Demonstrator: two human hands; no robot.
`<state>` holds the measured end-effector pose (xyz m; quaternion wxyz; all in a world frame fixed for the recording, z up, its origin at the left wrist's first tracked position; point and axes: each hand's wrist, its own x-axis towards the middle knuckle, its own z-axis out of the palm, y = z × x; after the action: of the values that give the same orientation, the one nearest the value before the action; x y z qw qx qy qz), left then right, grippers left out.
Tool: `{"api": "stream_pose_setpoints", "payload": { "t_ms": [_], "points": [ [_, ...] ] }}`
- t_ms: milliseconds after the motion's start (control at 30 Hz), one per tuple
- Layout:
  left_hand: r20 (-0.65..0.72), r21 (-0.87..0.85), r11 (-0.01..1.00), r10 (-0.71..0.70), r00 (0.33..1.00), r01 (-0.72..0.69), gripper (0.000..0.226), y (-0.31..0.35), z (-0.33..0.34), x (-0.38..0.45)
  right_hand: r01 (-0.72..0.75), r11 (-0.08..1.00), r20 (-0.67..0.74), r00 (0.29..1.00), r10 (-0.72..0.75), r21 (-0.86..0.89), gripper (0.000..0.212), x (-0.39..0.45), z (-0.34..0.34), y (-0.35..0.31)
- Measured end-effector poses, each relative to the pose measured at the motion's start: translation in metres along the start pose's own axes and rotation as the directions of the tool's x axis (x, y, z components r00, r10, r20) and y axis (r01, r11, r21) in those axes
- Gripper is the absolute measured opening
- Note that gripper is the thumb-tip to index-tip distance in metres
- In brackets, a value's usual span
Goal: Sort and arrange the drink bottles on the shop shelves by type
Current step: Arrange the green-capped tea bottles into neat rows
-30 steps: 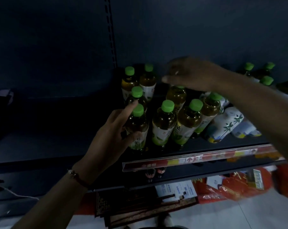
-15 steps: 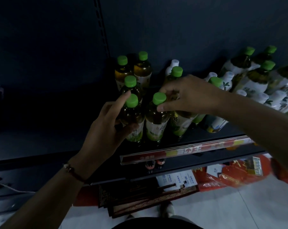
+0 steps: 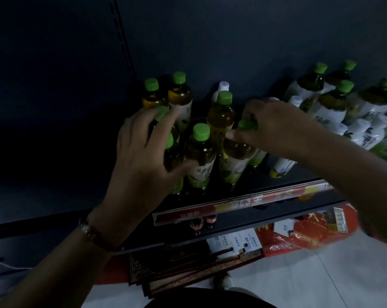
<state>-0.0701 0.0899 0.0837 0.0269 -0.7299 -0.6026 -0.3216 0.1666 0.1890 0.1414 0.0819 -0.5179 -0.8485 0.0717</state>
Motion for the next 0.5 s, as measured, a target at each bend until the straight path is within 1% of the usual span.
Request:
{"api": "stream_pose_setpoints", "payload": {
  "t_ms": [67,133,200,233,333,400,500],
  "points": [
    [0.077,0.112,0.992,0.05,0.996,-0.058,0.083,0.01,0.002,0.019,0.002,0.993,0.043,0.999,-0.007,0.114,0.029,-0.003,-0.001,0.007],
    [0.166,0.192,0.976,0.07,0.984,-0.102,0.078,0.015,0.007,0.031,0.057,0.98,0.068,0.995,-0.071,0.192,0.022,-0.001,-0.004,0.013],
    [0.235,0.218,0.968,0.072,0.969,-0.124,0.074,0.016,0.01,0.036,0.073,0.961,0.123,0.986,-0.109,0.267,0.032,0.001,-0.009,0.018],
    [0.253,0.209,0.97,0.067,0.965,-0.122,0.071,0.016,0.011,0.036,0.067,0.939,0.14,0.983,-0.121,0.337,0.036,0.002,-0.009,0.021],
    [0.253,0.162,0.981,0.065,0.965,-0.108,0.065,0.017,0.01,0.036,0.037,0.835,0.143,0.98,-0.138,0.55,0.042,0.001,-0.002,0.028],
    [0.256,0.159,0.981,0.07,0.964,-0.113,0.066,0.016,0.011,0.035,0.041,0.799,0.115,0.984,-0.137,0.6,0.043,0.0,0.005,0.03],
    [0.263,0.166,0.978,0.082,0.961,-0.128,0.071,0.015,0.01,0.035,0.071,0.792,0.066,0.988,-0.139,0.606,0.043,0.0,0.011,0.028]
  ]
}}
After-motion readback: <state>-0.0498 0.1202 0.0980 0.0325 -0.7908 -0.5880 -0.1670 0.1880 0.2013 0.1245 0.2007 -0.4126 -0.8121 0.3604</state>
